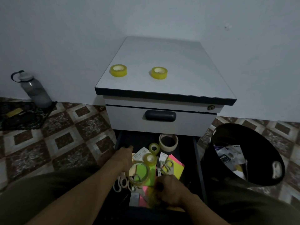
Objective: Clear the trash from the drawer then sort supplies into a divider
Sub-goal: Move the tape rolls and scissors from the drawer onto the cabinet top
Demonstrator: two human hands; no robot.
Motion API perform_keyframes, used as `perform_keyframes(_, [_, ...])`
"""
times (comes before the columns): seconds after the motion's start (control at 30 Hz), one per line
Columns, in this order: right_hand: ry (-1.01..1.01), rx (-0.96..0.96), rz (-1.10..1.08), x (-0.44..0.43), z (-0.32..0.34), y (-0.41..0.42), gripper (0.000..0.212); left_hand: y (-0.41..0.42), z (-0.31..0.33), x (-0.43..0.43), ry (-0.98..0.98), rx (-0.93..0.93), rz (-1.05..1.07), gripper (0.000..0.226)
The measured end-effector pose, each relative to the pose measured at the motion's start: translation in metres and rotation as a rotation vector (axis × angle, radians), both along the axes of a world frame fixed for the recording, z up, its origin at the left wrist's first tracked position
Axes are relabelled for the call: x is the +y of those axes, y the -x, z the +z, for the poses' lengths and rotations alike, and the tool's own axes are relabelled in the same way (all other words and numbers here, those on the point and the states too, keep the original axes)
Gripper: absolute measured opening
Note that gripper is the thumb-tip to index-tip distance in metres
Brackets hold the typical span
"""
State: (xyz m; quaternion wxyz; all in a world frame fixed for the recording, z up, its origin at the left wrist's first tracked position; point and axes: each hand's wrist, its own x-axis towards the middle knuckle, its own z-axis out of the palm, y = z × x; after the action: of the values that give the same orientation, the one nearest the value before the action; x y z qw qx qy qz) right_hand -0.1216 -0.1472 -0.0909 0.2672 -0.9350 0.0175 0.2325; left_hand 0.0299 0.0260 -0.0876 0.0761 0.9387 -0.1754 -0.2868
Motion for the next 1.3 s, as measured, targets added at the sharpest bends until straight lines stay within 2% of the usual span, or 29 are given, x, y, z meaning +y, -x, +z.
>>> perform_keyframes(0.2, [-0.094, -0.132, -0.264, -0.015, 0.011, -0.029, 0.015, -0.006, -0.007, -0.012, -0.138, -0.079, -0.145, 0.051])
perform_keyframes(0.33, [-0.14, -0.179, -0.425, -0.025, 0.01, -0.055, 0.021, -0.009, -0.01, -0.012, -0.173, -0.118, -0.19, 0.041])
perform_keyframes(0.5, [-0.166, -0.209, -0.494, -0.025, 0.005, -0.082, 0.014, -0.022, -0.013, -0.008, -0.045, -0.131, -0.115, 0.036])
perform_keyframes(0.7, [-0.16, -0.205, -0.418, -0.02, -0.012, -0.083, 0.021, -0.03, -0.016, -0.002, 0.223, -0.151, 0.009, 0.052])
perform_keyframes(0.77, [-0.205, -0.201, -0.395, -0.02, -0.017, -0.077, 0.03, -0.029, -0.017, -0.002, 0.257, -0.145, 0.0, 0.055])
perform_keyframes(0.83, [-0.261, -0.178, -0.356, -0.021, -0.021, -0.073, 0.054, -0.026, -0.019, -0.004, 0.268, -0.121, -0.008, 0.056])
perform_keyframes(0.9, [-0.226, -0.172, -0.305, -0.022, -0.028, -0.073, 0.078, -0.025, -0.021, -0.005, 0.271, -0.097, -0.012, 0.057])
perform_keyframes(0.93, [-0.176, -0.163, -0.278, -0.021, -0.03, -0.074, 0.082, -0.025, -0.021, -0.005, 0.271, -0.089, -0.01, 0.058])
perform_keyframes(1.0, [-0.1, -0.187, -0.248, -0.02, -0.034, -0.077, 0.079, -0.025, -0.022, -0.005, 0.273, -0.089, -0.001, 0.058])
perform_keyframes(1.13, [-0.084, -0.297, -0.281, -0.012, -0.036, -0.074, 0.058, -0.025, -0.023, -0.004, 0.302, -0.101, 0.027, 0.058])
perform_keyframes(1.2, [-0.124, -0.323, -0.319, -0.011, -0.036, -0.069, 0.055, -0.025, -0.023, -0.005, 0.331, -0.102, 0.029, 0.058])
perform_keyframes(1.3, [-0.289, -0.391, -0.487, -0.014, -0.034, -0.06, 0.045, -0.024, -0.024, -0.008, 0.423, -0.07, 0.043, 0.059])
